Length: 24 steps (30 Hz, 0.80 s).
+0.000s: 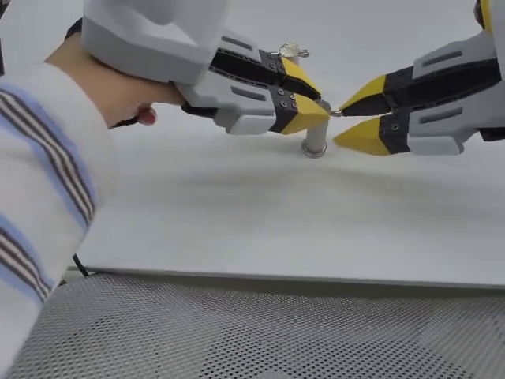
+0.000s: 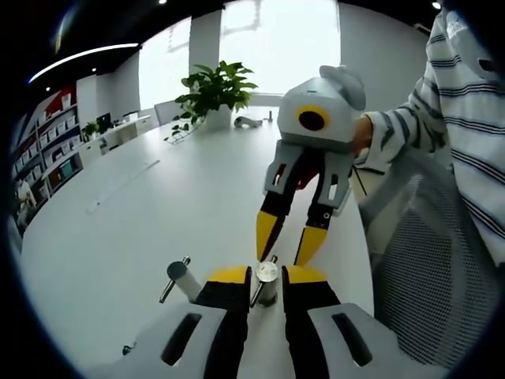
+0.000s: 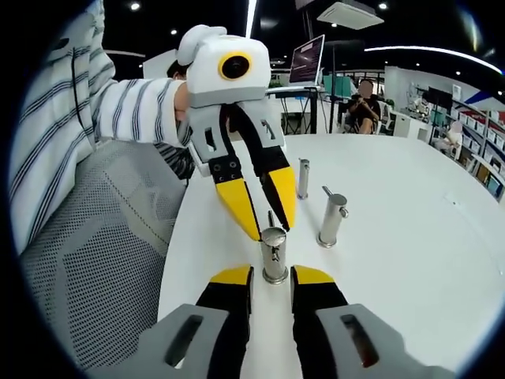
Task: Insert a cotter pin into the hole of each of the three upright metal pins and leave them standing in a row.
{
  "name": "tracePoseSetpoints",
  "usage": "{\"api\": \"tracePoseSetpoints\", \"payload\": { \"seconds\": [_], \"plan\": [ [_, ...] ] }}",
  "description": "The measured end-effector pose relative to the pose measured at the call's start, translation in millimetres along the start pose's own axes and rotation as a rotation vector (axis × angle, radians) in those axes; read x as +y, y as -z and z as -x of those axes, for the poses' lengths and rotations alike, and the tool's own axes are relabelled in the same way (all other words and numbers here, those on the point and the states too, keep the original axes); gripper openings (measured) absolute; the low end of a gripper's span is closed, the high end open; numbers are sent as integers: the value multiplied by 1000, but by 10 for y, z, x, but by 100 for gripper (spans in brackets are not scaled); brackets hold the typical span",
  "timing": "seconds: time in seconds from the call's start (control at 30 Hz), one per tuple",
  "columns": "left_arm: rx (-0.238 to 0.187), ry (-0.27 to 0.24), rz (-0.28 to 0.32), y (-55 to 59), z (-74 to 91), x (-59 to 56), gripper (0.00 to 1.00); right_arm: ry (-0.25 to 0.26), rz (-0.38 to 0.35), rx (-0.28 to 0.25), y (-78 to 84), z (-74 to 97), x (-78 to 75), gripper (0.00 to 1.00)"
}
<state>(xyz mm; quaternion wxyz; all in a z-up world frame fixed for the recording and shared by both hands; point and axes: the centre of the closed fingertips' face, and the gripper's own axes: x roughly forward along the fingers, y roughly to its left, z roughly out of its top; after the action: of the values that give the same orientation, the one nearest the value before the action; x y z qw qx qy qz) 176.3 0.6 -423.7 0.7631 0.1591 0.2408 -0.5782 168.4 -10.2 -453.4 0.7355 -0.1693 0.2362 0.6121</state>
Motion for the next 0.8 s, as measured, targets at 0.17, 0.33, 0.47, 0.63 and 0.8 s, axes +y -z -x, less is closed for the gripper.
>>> {"api": "tracePoseSetpoints", "payload": {
  "seconds": [0.17,0.33,0.47,0.63,0.8],
  "plan": [
    [-42,-3,4,31,123,-25,29,-7,-22,-38,-13,-57,0,17],
    [-53,-19,48,110,201,-68,51,-12,-41,-59,2,-140,5,19],
    [-69,-32,82,156,254,-81,64,-24,-57,-70,-1,-184,29,20],
    [-127,-93,148,156,319,-55,83,-14,-73,-90,1,-233,-5,23],
    [-116,-106,166,235,365,-94,96,-34,-86,-128,-40,-265,7,19]
  ]
}}
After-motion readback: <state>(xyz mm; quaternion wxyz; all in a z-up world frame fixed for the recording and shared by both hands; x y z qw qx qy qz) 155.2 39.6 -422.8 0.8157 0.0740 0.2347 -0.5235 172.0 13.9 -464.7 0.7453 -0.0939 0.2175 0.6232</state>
